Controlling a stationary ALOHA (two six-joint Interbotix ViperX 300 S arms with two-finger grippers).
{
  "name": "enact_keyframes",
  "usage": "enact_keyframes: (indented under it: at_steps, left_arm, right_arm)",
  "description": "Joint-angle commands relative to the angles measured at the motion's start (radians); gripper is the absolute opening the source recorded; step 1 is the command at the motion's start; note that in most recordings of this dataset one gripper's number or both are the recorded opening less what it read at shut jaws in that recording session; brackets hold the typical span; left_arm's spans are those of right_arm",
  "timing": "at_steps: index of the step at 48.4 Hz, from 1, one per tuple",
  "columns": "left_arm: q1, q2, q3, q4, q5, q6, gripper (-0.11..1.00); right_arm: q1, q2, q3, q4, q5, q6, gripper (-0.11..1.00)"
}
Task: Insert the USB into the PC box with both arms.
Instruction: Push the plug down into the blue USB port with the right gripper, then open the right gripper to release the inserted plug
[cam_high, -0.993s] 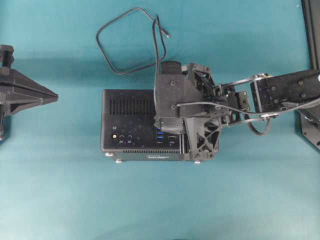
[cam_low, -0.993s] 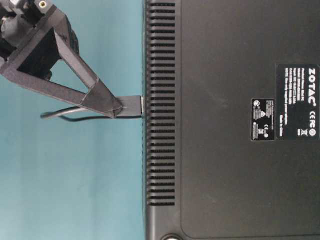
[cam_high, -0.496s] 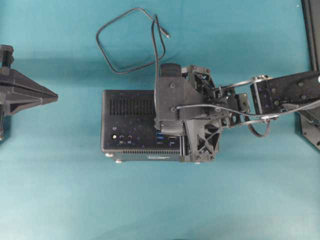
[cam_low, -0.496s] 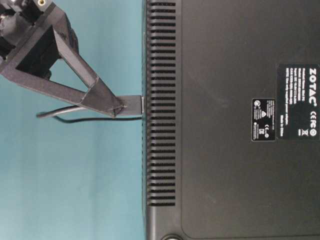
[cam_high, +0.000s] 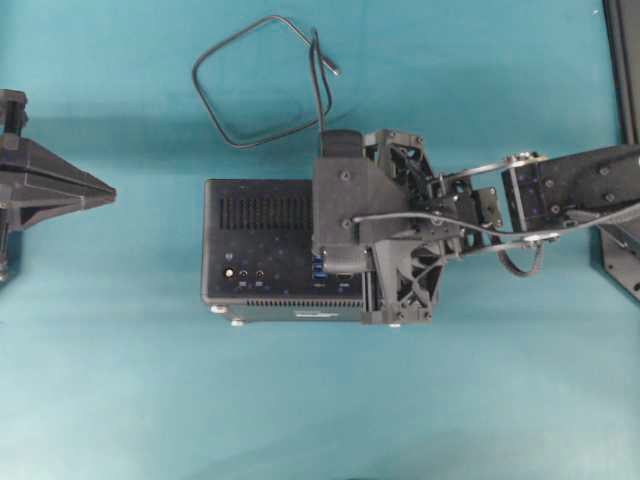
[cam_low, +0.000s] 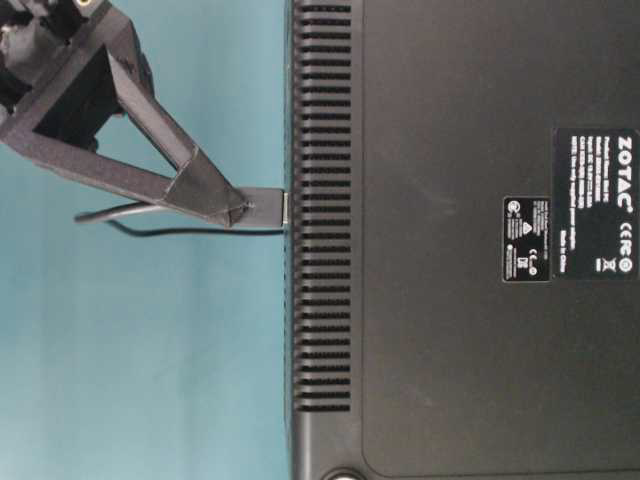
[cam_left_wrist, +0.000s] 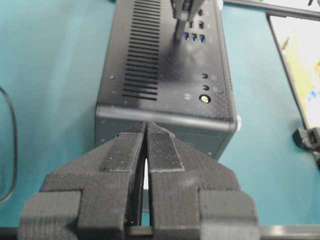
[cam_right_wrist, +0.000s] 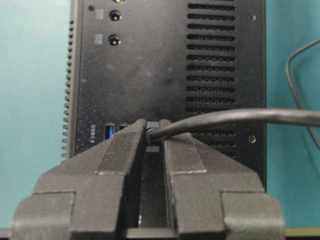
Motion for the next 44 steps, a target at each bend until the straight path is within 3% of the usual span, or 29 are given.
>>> enact_keyframes:
  at_steps: [1,44]
  left_arm:
    - [0.000,0.008,-0.017,0.003,-0.009,0.000,0.00]
    - [-0.002,0.005,-0.020,0.002,-0.009,0.000,0.00]
  right_arm:
    - [0.031,-0.009,-0.017,0.018,0.011,0.011,0.12]
    - [0.012,-0.003,-0.035,0.018,-0.032,0.006,0.15]
